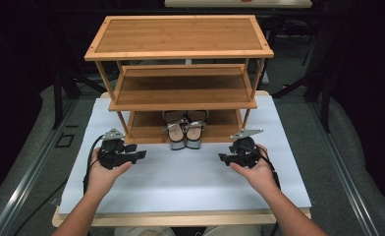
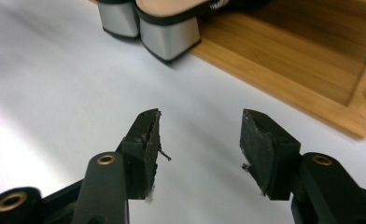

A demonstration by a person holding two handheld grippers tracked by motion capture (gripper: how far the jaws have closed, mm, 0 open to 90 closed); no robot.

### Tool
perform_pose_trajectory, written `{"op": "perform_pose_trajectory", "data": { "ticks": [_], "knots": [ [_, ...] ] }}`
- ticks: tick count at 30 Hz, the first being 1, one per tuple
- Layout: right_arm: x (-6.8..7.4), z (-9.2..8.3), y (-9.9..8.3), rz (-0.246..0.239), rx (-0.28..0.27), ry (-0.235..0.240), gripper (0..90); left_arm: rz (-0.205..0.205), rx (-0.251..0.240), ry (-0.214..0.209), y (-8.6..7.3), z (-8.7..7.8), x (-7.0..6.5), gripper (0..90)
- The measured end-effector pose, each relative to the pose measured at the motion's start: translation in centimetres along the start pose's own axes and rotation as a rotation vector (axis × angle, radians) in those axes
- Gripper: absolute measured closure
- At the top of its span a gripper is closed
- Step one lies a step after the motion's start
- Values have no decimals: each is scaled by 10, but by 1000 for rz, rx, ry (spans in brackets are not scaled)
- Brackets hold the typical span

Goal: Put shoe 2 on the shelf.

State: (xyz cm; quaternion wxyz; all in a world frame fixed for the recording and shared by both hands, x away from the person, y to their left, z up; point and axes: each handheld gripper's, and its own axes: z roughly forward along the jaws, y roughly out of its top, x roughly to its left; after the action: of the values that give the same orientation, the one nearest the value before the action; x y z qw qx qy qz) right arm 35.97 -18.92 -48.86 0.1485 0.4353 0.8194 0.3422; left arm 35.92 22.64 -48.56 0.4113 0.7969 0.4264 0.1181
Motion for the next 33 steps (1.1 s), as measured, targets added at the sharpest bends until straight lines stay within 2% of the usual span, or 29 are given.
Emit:
{"op": "perform_pose_trajectory", "data": {
  "ticks": [1,2,3,4,6,9,10,11,14,15,17,18,20,22,23,24,26,27,28,29,30,31,32,33],
  "knots": [
    [-1,-3,-3,-5,-4,2,469,-4,3,0,-3,-2,1,485],
    [-1,-6,-6,-7,-2,-24,467,-7,2,1,-6,-4,2,483],
    [-2,-7,-9,-8,-14,-6,465,-3,1,5,-10,-8,3,482],
    [-2,-11,-13,-20,-3,-42,465,-15,-1,9,-13,-9,3,481],
    [-4,-17,-21,-25,6,-62,464,-18,1,19,-20,-15,5,478],
    [-9,-27,-32,-13,17,-62,461,-22,-5,31,-30,-22,5,474],
    [-10,-30,-35,-7,10,-82,460,-22,-6,33,-32,-24,5,472],
    [-11,-33,-38,-2,6,-73,458,-23,-6,35,-36,-27,4,470],
    [-17,-45,-49,43,-13,-87,456,-26,-3,39,-47,-34,2,467],
    [-19,-49,-53,57,-23,-75,456,-23,-1,45,-49,-35,1,467],
    [-22,-54,-59,73,-34,-95,456,-25,4,49,-56,-37,0,466],
    [-23,-56,-62,77,-43,-69,456,-27,6,51,-60,-36,0,465],
    [-23,-58,-66,92,-39,-101,456,-35,12,51,-66,-35,0,463],
    [-25,-58,-71,120,-52,-63,456,-48,19,46,-72,-31,0,461],
    [-23,-59,-73,141,-55,-93,456,-56,26,41,-76,-29,0,460],
    [-24,-59,-75,155,-71,-71,453,-65,26,35,-79,-27,0,457],
    [-23,-57,-79,162,-89,-106,451,-92,29,17,-86,-22,1,456],
    [-23,-55,-82,170,-92,-149,451,-97,35,12,-88,-20,2,455],
    [-23,-52,-85,175,-97,-157,451,-94,38,12,-89,-18,2,455],
    [-24,-50,-88,188,-97,-123,451,-88,44,14,-90,-16,2,455],
    [-23,-46,-92,208,-87,-160,451,-83,48,19,-91,-15,3,454],
    [-26,-43,-96,207,-90,-84,451,-74,50,26,-92,-13,2,452],
    [-23,-40,-99,206,-72,-159,450,-64,55,31,-92,-13,2,451],
    [-25,-38,-101,200,-83,-98,450,-54,54,38,-93,-12,3,450]
  ]
}}
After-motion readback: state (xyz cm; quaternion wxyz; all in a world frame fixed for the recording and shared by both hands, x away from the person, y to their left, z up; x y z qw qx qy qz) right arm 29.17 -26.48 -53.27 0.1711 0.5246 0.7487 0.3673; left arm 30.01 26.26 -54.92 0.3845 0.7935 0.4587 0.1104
